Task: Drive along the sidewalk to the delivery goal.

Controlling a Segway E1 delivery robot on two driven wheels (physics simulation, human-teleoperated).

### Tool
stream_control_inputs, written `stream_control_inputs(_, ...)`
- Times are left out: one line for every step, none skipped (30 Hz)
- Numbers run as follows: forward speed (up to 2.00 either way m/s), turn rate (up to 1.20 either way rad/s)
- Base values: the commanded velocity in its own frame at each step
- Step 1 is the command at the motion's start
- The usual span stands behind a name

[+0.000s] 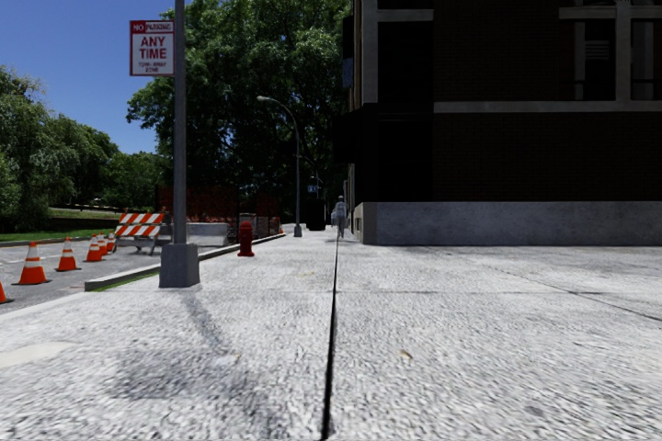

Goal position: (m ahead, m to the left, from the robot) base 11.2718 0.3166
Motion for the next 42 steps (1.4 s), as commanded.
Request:
stream_control_inputs(2.00,0.00)
stream_control_inputs(2.00,0.00)
stream_control_inputs(2.00,0.00)
stream_control_inputs(2.00,0.00)
stream_control_inputs(2.00,0.00)
stream_control_inputs(2.00,0.00)
stream_control_inputs(2.00,0.00)
stream_control_inputs(2.00,0.00)
stream_control_inputs(2.00,0.00)
stream_control_inputs(2.00,0.00)
stream_control_inputs(2.00,0.00)
stream_control_inputs(2.00,0.00)
stream_control_inputs(2.00,0.00)
stream_control_inputs(2.00,0.00)
stream_control_inputs(2.00,0.00)
stream_control_inputs(2.00,0.00)
stream_control_inputs(2.00,0.00)
stream_control_inputs(2.00,0.00)
stream_control_inputs(2.00,0.00)
stream_control_inputs(2.00,0.00)
stream_control_inputs(2.00,0.00)
stream_control_inputs(2.00,0.00)
stream_control_inputs(2.00,0.00)
stream_control_inputs(2.00,0.00)
stream_control_inputs(2.00,0.00)
stream_control_inputs(2.00,0.00)
stream_control_inputs(2.00,0.00)
stream_control_inputs(2.00,0.00)
stream_control_inputs(2.00,0.00)
stream_control_inputs(2.00,0.00)
stream_control_inputs(2.00,0.00)
stream_control_inputs(2.00,0.00)
stream_control_inputs(2.00,0.00)
stream_control_inputs(2.00,0.00)
stream_control_inputs(2.00,0.00)
stream_control_inputs(2.00,0.00)
stream_control_inputs(2.00,0.00)
stream_control_inputs(2.00,0.00)
stream_control_inputs(2.00,0.00)
stream_control_inputs(2.00,0.00)
stream_control_inputs(2.00,0.00)
stream_control_inputs(2.00,0.00)
